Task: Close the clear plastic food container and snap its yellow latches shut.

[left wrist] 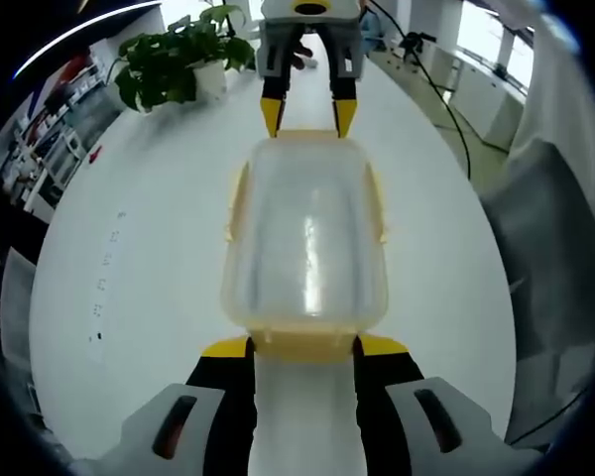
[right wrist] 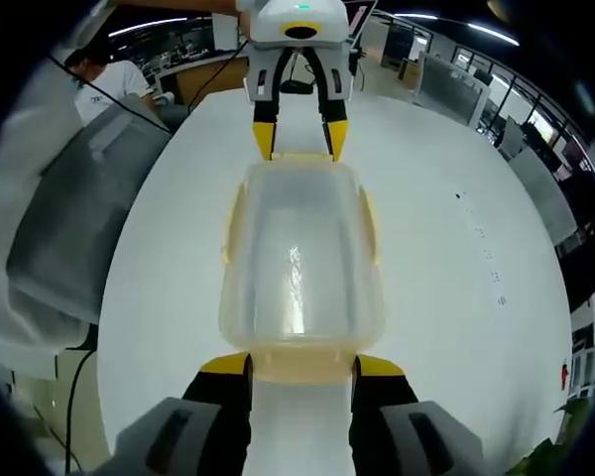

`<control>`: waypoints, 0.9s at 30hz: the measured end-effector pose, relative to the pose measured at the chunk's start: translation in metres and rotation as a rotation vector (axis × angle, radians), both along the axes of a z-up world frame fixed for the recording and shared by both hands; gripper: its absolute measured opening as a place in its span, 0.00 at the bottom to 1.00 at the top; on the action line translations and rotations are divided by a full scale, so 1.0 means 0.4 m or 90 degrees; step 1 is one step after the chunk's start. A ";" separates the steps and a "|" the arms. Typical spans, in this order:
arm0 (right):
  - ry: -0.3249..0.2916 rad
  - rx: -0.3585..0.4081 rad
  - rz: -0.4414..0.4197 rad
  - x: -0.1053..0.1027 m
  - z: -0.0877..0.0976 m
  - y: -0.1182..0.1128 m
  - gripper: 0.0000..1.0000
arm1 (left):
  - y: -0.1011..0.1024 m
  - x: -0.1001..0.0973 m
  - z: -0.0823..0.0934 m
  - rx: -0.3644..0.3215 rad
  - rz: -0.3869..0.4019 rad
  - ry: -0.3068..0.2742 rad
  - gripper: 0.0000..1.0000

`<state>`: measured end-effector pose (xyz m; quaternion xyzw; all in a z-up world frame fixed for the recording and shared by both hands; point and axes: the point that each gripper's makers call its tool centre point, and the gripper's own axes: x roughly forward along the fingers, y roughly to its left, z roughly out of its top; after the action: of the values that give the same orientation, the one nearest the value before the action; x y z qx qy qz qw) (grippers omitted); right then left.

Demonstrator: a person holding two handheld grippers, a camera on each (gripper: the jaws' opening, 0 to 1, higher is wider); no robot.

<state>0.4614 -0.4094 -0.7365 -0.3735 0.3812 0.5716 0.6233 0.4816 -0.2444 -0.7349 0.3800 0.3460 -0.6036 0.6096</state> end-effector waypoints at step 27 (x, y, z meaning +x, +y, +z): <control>-0.001 -0.057 0.033 -0.032 -0.032 -0.052 0.39 | 0.054 -0.030 -0.018 0.044 -0.022 -0.008 0.46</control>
<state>0.4486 -0.4302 -0.7491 -0.4110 0.3959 0.5699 0.5913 0.4697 -0.2229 -0.7422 0.4100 0.3563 -0.5993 0.5880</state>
